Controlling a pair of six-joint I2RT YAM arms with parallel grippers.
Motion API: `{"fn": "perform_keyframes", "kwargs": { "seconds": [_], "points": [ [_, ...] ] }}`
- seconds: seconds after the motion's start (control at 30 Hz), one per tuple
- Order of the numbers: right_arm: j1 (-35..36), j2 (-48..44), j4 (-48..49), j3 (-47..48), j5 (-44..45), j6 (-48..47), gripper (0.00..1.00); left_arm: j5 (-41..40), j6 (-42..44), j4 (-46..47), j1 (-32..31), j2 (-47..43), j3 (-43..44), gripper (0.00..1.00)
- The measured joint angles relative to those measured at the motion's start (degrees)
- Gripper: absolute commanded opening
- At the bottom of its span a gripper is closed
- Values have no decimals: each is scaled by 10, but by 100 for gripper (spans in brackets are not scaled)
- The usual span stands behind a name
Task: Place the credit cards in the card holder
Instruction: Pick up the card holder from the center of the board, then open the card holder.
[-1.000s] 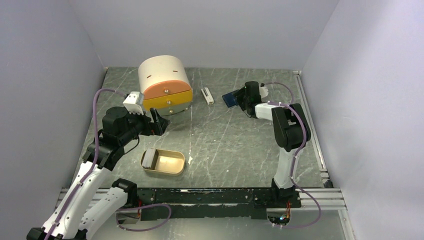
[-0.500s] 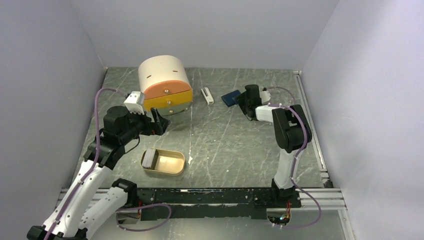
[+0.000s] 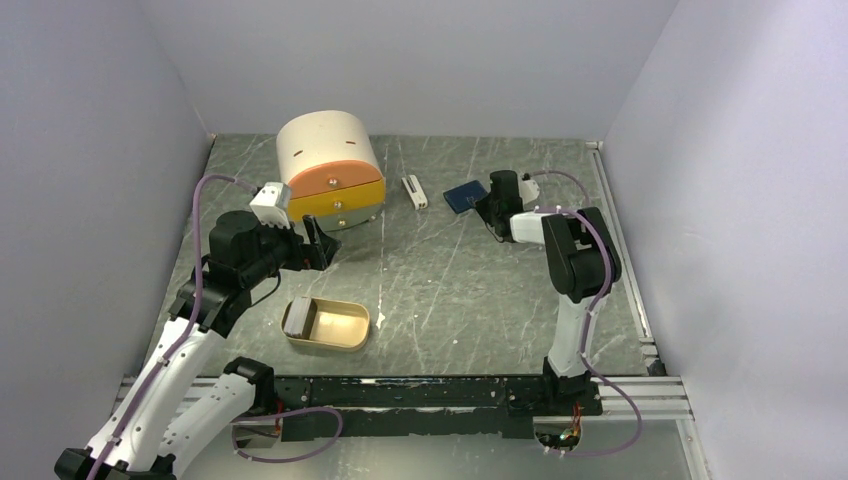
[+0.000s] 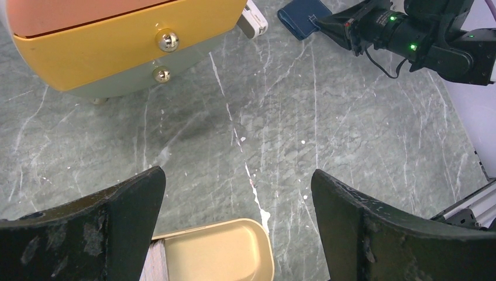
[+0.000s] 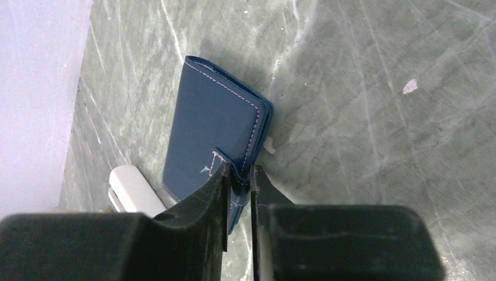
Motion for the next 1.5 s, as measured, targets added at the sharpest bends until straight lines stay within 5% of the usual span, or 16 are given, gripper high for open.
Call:
{"fn": "perform_keyframes", "kwargs": {
  "seconds": [0.37,0.7,1.07,1.5],
  "points": [
    [-2,-100,-87,-27,-33,-119,0,4,11,17,0,-14,-21,87],
    [14,-277,-283,-34,-188,-167,0,109,155,123,2,-38,-65,76],
    [32,-458,-256,-172,-386,-24,0,314,417,278,-3,-31,-82,76],
    [91,-476,-136,-197,-482,115,0,354,662,282,-108,82,-79,70]
  ]
}}
